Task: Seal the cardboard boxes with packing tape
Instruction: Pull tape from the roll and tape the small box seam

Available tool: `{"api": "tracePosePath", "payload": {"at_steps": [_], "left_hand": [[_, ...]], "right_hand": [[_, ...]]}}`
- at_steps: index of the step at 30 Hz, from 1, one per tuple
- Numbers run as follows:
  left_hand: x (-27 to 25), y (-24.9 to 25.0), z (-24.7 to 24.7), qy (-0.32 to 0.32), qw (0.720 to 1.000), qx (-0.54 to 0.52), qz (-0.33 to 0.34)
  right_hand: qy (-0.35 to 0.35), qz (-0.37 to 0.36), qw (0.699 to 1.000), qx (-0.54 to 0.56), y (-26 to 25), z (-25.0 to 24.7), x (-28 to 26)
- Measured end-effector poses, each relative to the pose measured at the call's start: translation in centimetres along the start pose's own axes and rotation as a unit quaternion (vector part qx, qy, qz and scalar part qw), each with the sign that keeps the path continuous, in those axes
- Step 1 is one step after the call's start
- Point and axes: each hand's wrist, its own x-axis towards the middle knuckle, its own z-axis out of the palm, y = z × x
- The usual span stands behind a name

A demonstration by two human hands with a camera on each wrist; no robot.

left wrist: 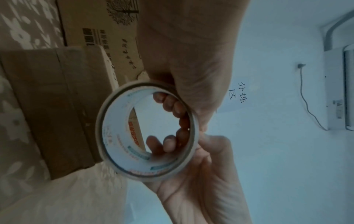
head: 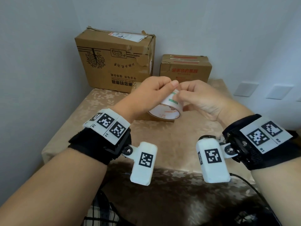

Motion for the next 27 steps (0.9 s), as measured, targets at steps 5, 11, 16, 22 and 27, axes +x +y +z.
{"api": "tracePosePath", "payload": {"at_steps": [5,11,16,22,27], "left_hand": [[-0.1,-0.6,0.2,0.071,0.986,-0.143,-0.044],[0.1,-1.1,0.1,0.117,0.960,-0.233,-0.104],[0.0,-1.0,0.1,0.073,0.992,-0.086,-0.060],[-0.1,-0.7,0.6,0.074,0.995,0.057,-0.015],[0.0,-0.4,0.7,0.076,0.997,0.008,-0.024]], "right_hand": [[0.011,-0.019,0.994,0.105,0.5,0.1,-0.3],[0.001,0.008,0.987,0.159,0.3,0.6,-0.5],[0.011,0.040,0.996,0.085,0.3,1.3,-0.5],[0.006,0.051,0.996,0.069,-0.1,1.9,-0.4],[0.039,0.047,0.995,0.075,0.0,2.1,-0.3]]}}
